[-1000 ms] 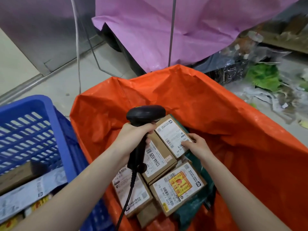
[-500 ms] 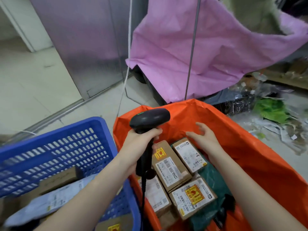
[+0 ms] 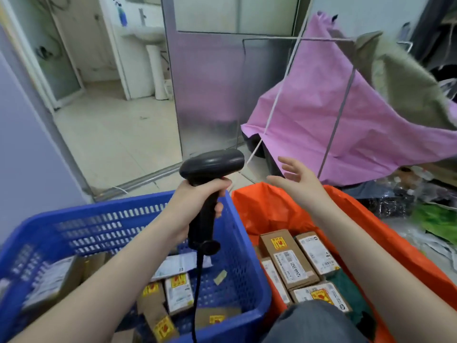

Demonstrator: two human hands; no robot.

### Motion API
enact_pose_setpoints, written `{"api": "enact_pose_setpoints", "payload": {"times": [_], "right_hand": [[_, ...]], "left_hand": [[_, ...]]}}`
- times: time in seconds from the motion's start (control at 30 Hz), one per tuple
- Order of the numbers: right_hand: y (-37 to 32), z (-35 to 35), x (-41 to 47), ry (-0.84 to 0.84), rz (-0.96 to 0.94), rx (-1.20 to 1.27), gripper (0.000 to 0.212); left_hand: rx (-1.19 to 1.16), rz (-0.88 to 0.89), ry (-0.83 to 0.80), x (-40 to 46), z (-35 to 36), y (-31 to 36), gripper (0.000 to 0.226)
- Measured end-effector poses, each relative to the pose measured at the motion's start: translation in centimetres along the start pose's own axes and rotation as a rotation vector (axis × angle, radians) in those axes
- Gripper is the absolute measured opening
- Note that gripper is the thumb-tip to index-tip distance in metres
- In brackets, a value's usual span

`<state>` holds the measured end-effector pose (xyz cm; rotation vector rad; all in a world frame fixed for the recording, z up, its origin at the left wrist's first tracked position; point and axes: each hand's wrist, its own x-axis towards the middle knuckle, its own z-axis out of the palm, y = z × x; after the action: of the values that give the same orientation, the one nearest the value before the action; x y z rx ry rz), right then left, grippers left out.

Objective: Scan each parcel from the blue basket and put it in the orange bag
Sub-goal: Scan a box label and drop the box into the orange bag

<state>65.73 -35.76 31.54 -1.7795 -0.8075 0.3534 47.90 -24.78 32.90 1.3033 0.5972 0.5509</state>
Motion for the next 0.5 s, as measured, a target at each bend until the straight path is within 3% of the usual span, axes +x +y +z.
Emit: {"api": "enact_pose_setpoints", "payload": {"times": [0.23,0.5], "right_hand": [[-3.4,7.6,-1.0,-0.139,-0.074,-0.026,0.054],[-2.9,16.1,-1.2,-0.326,-0.076,-0.135,0.056]], "left_hand": [[0.049,0.034,0.103,-3.7,-8.8,1.2,0.005],[0.201,0.005,0.291,-4.9,-18.6,-2.4,0.005]]}}
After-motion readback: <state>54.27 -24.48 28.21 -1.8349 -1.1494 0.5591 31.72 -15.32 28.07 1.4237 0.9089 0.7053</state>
